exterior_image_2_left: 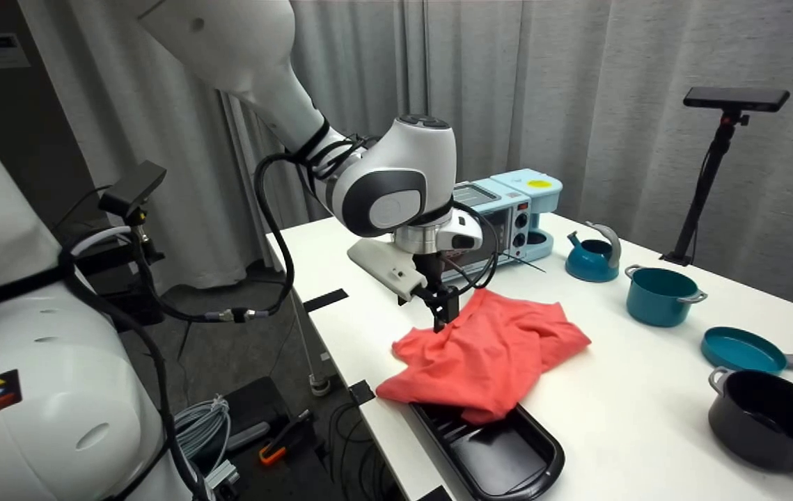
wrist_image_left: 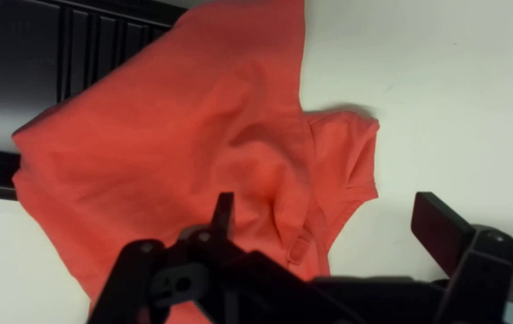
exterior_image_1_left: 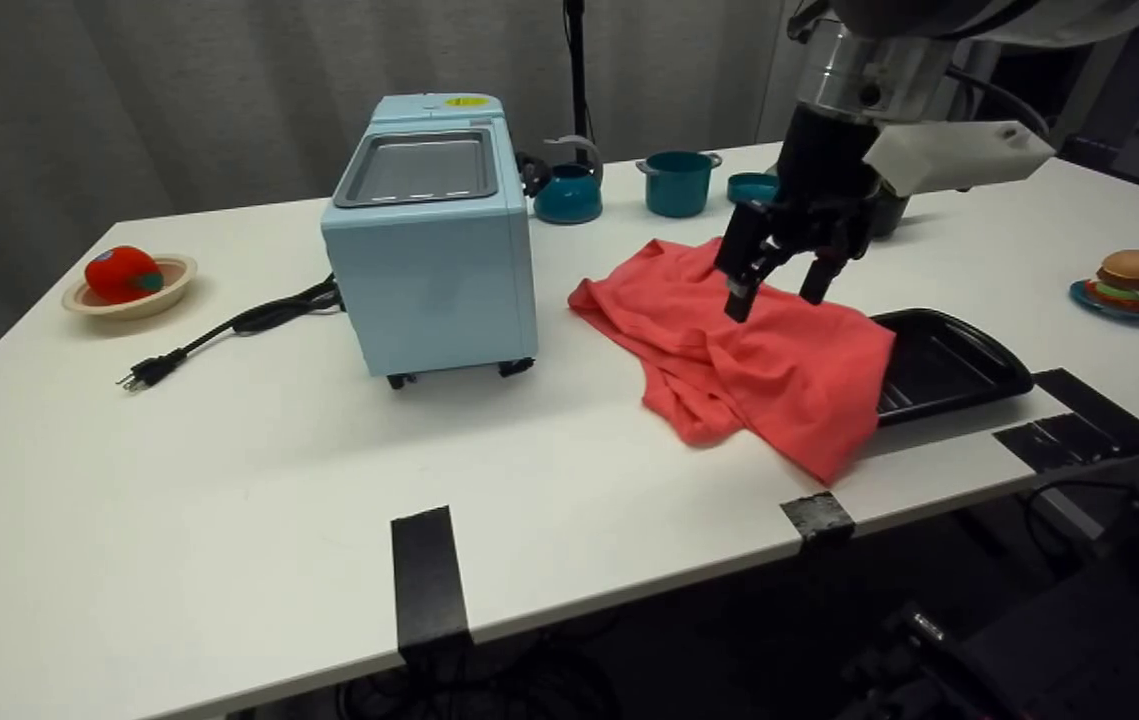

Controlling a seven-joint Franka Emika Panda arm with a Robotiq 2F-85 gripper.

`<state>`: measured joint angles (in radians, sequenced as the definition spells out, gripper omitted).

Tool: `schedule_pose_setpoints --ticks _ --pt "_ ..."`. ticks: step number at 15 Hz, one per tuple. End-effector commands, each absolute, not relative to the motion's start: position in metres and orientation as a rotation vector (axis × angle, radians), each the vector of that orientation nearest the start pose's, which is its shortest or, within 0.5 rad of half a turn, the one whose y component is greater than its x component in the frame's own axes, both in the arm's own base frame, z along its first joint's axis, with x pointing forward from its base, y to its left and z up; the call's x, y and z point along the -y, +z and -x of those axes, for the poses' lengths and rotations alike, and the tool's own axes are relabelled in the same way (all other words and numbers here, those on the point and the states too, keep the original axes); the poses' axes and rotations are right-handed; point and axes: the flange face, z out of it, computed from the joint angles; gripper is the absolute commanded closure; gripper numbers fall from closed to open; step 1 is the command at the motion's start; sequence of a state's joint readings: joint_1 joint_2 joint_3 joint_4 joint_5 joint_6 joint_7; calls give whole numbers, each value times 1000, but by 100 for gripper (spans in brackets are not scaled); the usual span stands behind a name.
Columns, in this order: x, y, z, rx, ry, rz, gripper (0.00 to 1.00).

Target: Unfold the orange cloth

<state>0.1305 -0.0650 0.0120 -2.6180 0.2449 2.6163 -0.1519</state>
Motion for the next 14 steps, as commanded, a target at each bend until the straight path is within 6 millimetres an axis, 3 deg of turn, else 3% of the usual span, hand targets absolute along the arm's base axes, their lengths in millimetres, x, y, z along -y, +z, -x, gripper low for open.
schedule_pose_setpoints --ticks 1,3,14 --pt "-58 280 -434 133 -97 3009 0" --pt "-60 280 -433 171 -96 3020 0" --pt "-50 235 -436 434 -5 3202 0"
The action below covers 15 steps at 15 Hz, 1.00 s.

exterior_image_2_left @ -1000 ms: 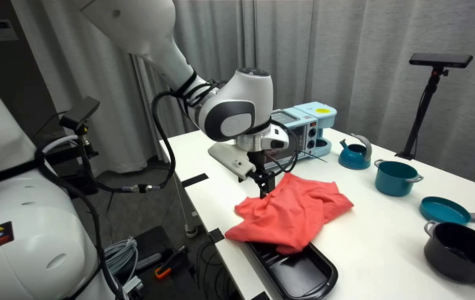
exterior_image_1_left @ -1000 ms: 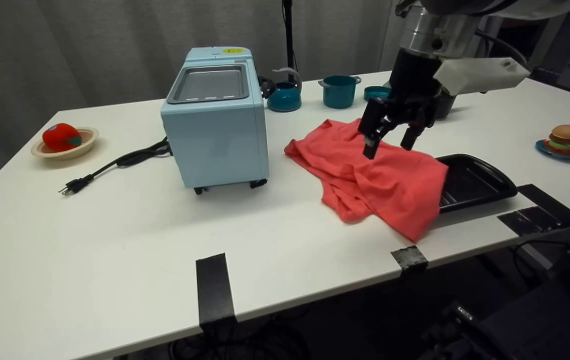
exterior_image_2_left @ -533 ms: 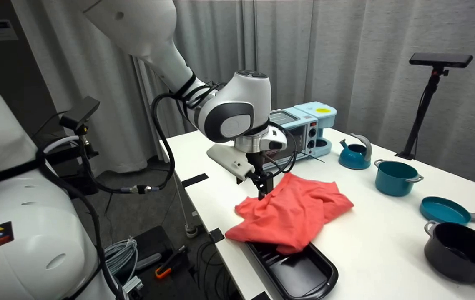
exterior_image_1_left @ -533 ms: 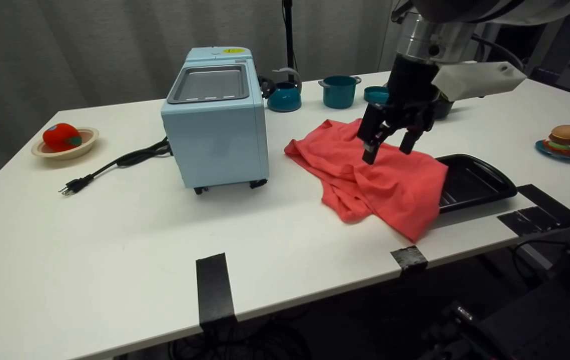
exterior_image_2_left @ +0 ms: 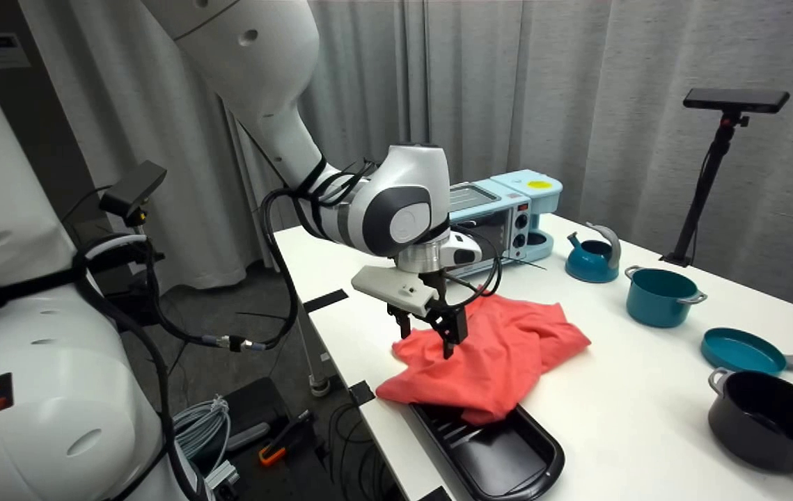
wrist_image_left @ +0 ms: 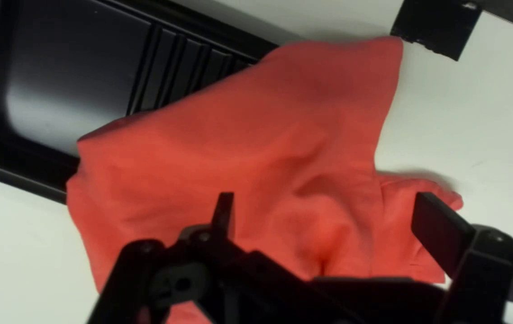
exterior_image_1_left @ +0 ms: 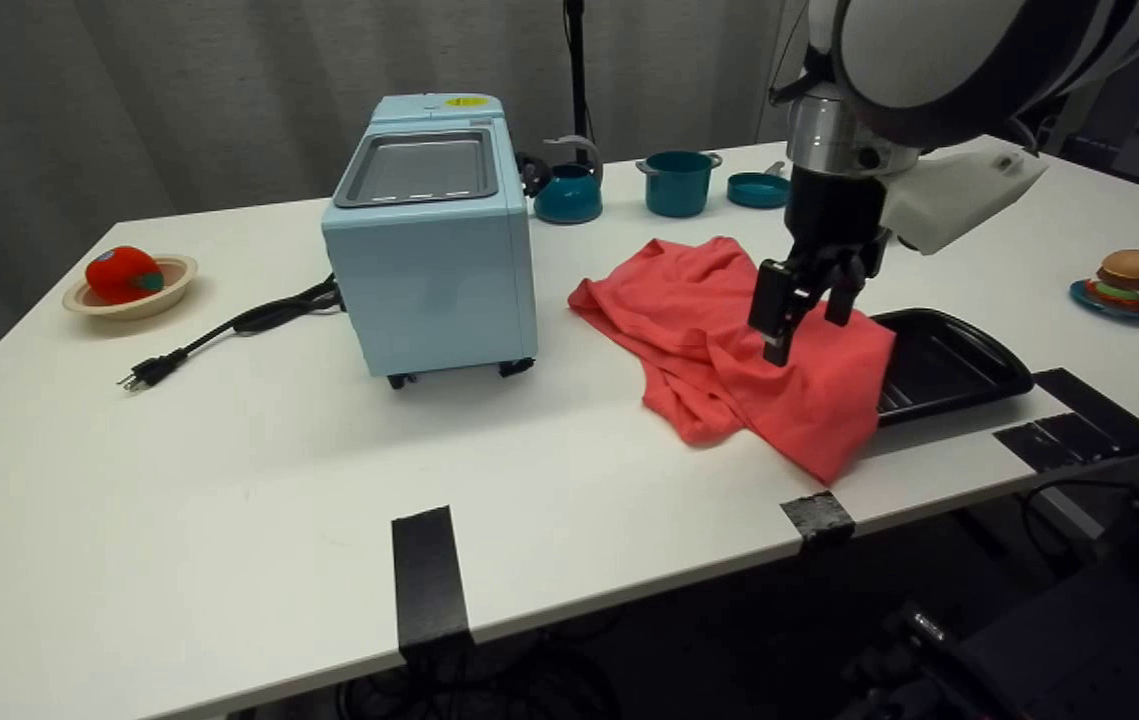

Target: Unfold the orange cloth

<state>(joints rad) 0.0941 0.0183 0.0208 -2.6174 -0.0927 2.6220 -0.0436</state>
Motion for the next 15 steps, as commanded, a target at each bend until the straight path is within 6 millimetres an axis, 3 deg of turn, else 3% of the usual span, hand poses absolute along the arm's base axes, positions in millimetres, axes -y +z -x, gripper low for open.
schedule_pose_setpoints --ticks 1,8,9,10,12,15 --pt "-51 230 -437 456 -5 3201 0" --pt "-53 207 -438 431 -30 3154 0" --pt "-52 205 -438 421 -24 3151 4" --pt "-51 202 -437 412 -16 3148 26" --pt "-55 200 -436 390 0 3139 31" --pt "-55 197 -435 365 15 3129 55"
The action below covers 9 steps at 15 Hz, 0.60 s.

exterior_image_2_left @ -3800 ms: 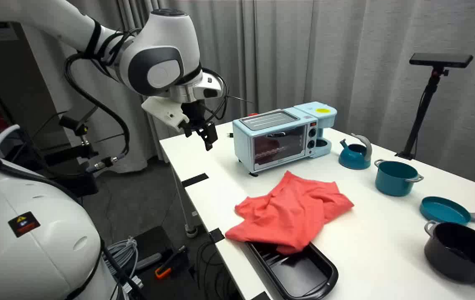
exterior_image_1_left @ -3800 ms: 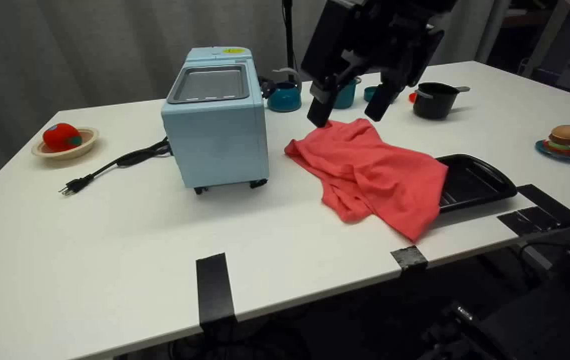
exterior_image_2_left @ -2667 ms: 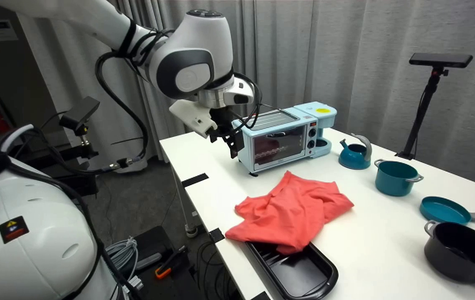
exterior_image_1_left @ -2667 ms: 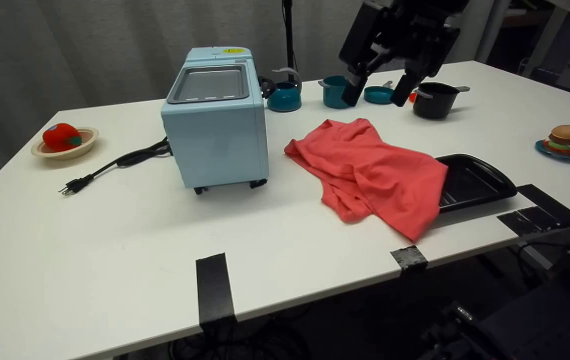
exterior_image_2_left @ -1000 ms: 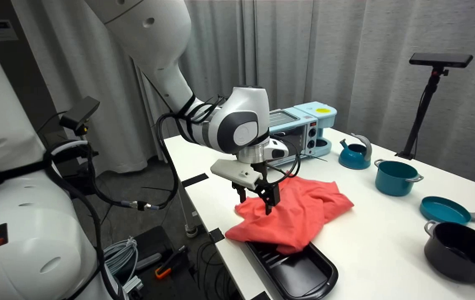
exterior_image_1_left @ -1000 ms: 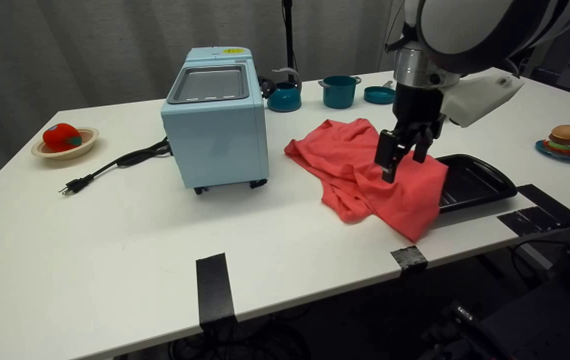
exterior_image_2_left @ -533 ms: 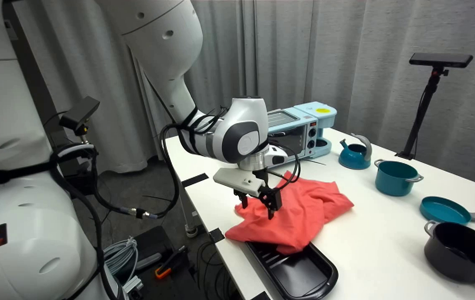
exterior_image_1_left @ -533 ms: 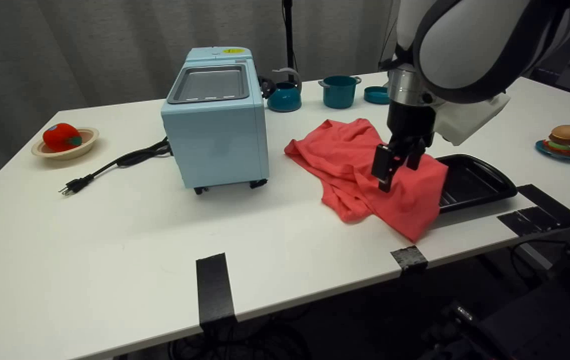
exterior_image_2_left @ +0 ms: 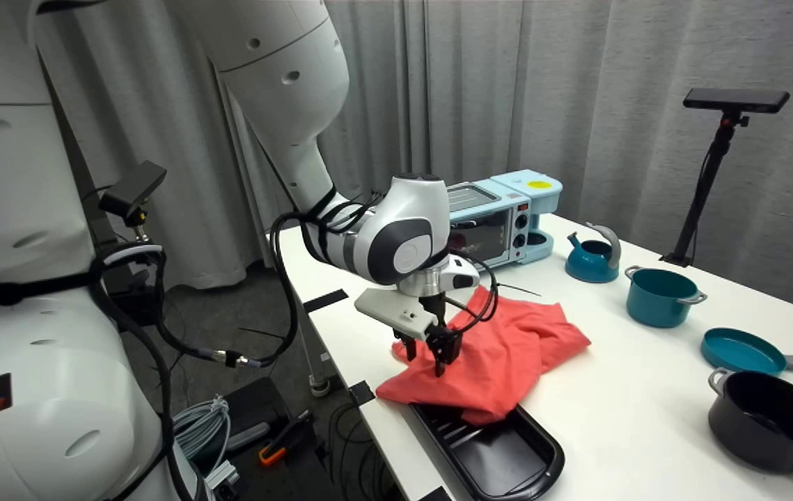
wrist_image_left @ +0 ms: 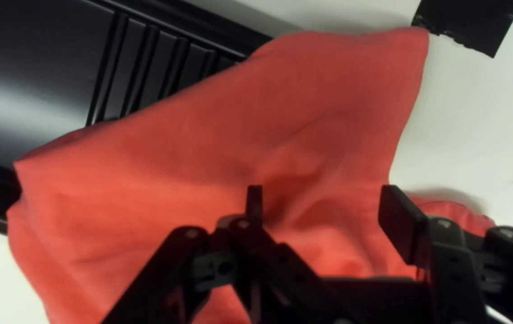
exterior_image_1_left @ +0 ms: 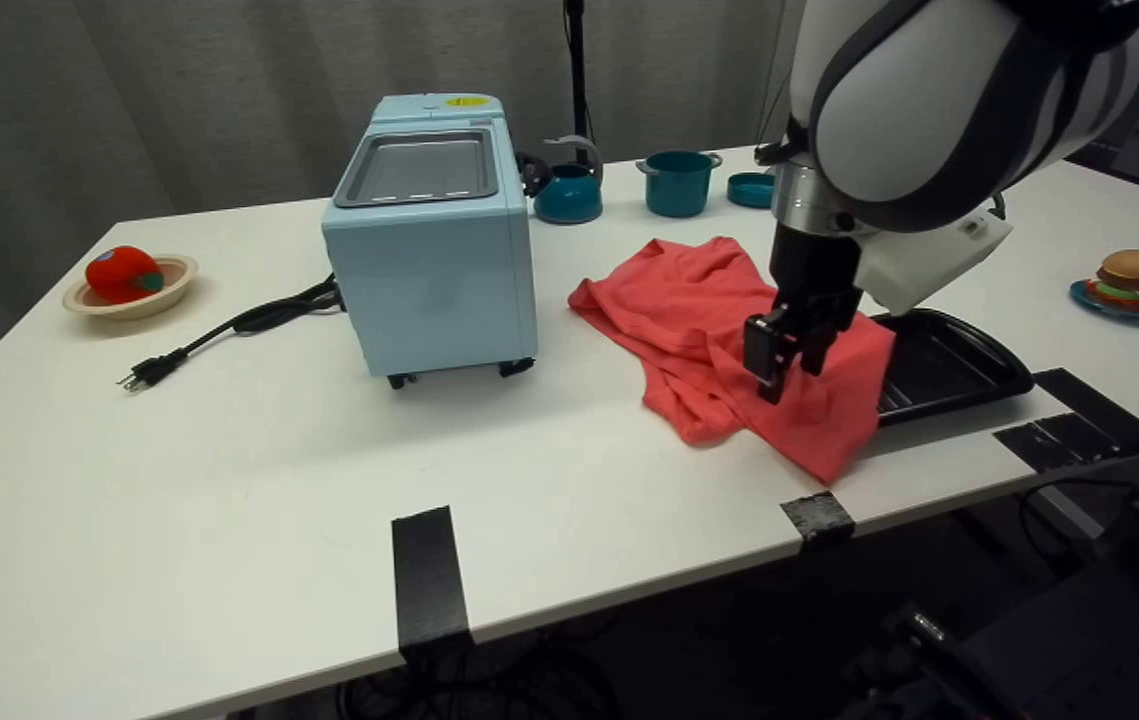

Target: Unfold the orange cloth

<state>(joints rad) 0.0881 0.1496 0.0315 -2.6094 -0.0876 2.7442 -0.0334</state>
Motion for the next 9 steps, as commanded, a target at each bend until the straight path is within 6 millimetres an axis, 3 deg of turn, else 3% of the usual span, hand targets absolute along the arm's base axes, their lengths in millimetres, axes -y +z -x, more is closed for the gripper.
schedule_pose_setpoints --ticks 1,6,9 --pt "-56 196 -434 357 18 3128 63" --pt "-57 196 -434 334 24 3130 99" --pt "-57 196 -435 329 3 3128 100"
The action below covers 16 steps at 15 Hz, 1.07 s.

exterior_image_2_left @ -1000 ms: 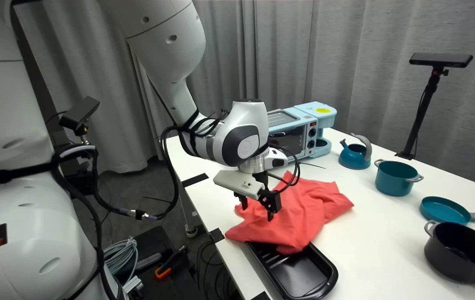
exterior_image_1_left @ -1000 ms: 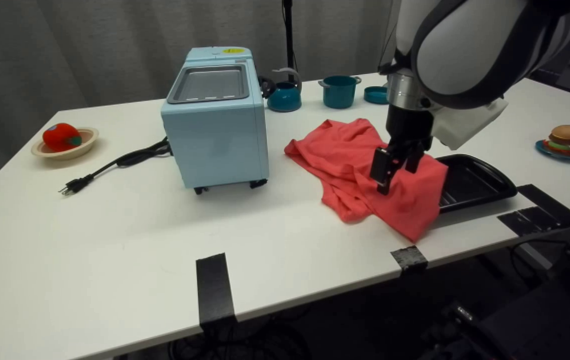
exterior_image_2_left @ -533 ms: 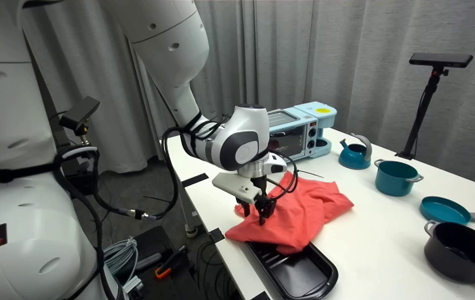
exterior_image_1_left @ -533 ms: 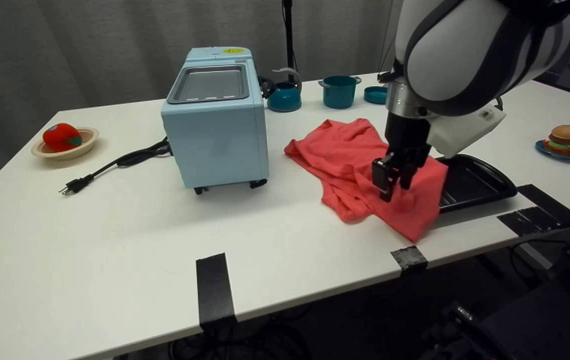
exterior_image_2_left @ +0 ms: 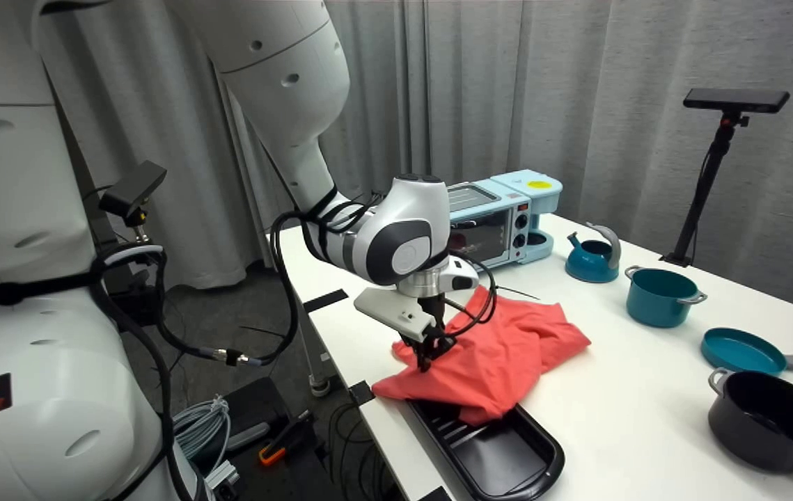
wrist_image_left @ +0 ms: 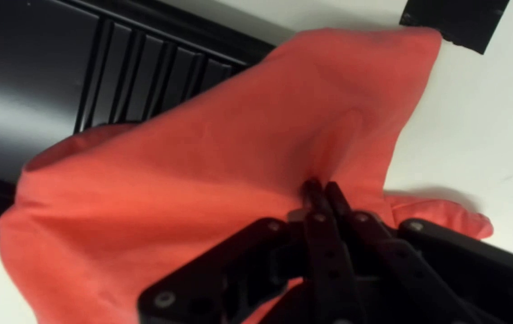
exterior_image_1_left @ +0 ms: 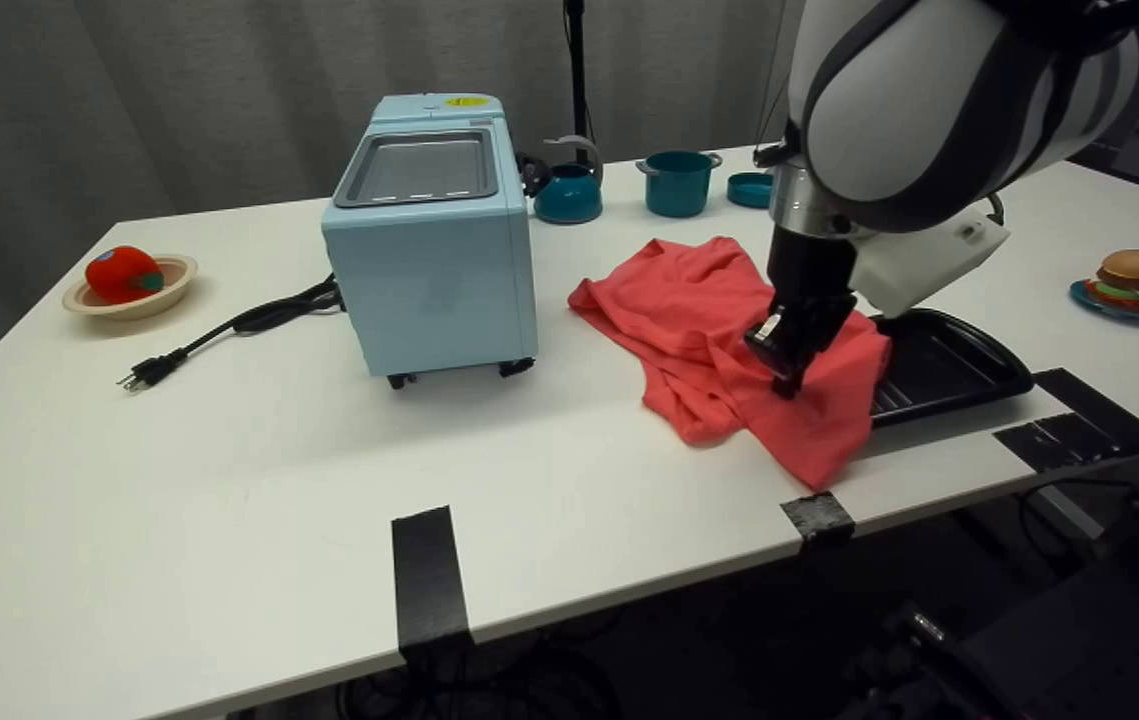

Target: Unfold the orange cloth

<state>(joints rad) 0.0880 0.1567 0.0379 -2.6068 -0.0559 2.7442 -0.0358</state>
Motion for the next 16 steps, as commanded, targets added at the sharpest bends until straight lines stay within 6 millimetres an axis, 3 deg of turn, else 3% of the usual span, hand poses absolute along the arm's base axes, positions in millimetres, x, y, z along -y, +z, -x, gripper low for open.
schedule_pose_setpoints --ticks 1,6,7,10,16 --pt "-57 196 -436 326 -13 3128 99" --pt "-60 200 -447 200 -235 3101 99" --pt "-41 239 -437 128 -277 3083 99" --pt "-12 268 -442 -93 -330 3014 99" --pt "85 316 -454 -402 -441 2956 99"
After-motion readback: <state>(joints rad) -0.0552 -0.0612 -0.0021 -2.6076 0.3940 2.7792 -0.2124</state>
